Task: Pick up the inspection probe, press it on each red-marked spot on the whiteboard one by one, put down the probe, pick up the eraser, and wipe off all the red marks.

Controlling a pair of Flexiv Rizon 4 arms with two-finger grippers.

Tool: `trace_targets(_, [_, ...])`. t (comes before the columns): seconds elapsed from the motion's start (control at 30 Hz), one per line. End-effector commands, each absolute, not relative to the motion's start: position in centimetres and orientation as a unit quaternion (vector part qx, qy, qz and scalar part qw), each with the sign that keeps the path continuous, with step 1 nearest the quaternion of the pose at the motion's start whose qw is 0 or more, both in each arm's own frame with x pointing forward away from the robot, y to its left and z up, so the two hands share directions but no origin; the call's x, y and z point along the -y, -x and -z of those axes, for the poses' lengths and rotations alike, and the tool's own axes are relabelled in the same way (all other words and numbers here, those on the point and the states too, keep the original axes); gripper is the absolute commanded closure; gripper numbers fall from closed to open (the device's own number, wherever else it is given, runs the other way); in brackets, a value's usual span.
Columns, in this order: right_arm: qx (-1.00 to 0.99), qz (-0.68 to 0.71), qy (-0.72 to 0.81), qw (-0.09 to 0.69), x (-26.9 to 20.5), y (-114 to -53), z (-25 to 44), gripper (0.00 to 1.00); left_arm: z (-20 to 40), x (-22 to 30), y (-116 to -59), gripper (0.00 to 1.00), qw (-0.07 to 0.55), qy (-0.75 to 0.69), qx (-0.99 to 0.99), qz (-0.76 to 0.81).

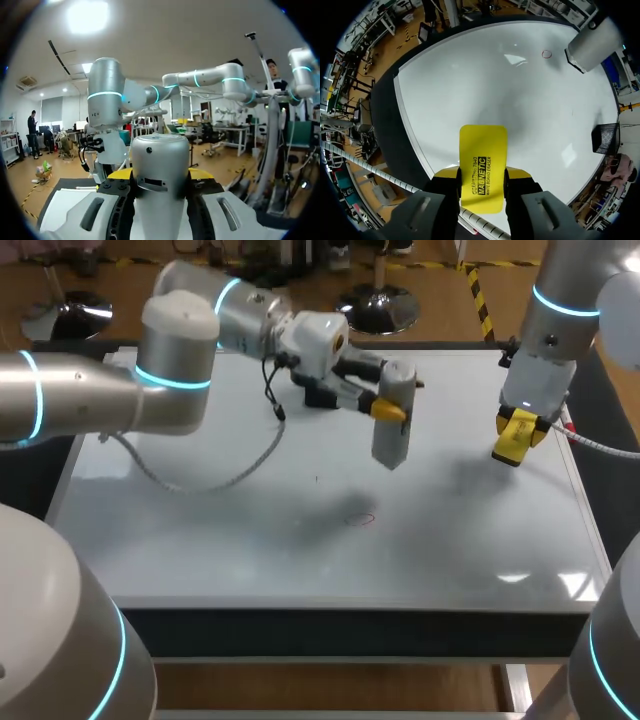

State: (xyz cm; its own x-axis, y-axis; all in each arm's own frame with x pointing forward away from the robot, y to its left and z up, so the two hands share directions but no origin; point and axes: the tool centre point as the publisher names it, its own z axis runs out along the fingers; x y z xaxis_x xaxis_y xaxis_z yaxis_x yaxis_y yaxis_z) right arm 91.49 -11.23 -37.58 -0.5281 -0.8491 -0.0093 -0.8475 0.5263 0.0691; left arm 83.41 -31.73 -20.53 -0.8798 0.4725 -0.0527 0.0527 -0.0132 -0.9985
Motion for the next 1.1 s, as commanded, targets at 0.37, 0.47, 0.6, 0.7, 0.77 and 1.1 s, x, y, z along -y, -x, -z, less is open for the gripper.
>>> trace_targets(0.37, [0.873, 0.031, -0.486, 0.013, 11.3, -91.5, 37.5, 1.00, 24.3, 29.6, -80.3, 1.00, 0.186, 0.196, 0.683, -0.679])
trace_targets(0.47, [0.873, 0.031, -0.486, 0.013, 11.3, -91.5, 37.5, 1.00, 25.0, 29.3, -79.9, 1.00, 0.194, 0.190, 0.680, -0.681])
trace_targets(0.6, [0.873, 0.031, -0.486, 0.013, 11.3, -91.5, 37.5, 1.00, 25.9, 28.9, -79.6, 1.00, 0.196, 0.183, 0.680, -0.682])
trace_targets(0.7, [0.873, 0.031, -0.486, 0.013, 11.3, -91.5, 37.5, 1.00, 26.5, 28.9, -79.5, 1.00, 0.201, 0.180, 0.681, -0.681])
trace_targets(0.77, [0.873, 0.031, -0.486, 0.013, 11.3, -91.5, 37.5, 1.00, 26.9, 28.8, -79.3, 1.00, 0.202, 0.180, 0.682, -0.679])
trace_targets(1.1, [0.873, 0.031, -0.486, 0.013, 11.3, -91.5, 37.5, 1.00, 27.8, 28.6, -79.3, 1.00, 0.204, 0.173, 0.682, -0.681])
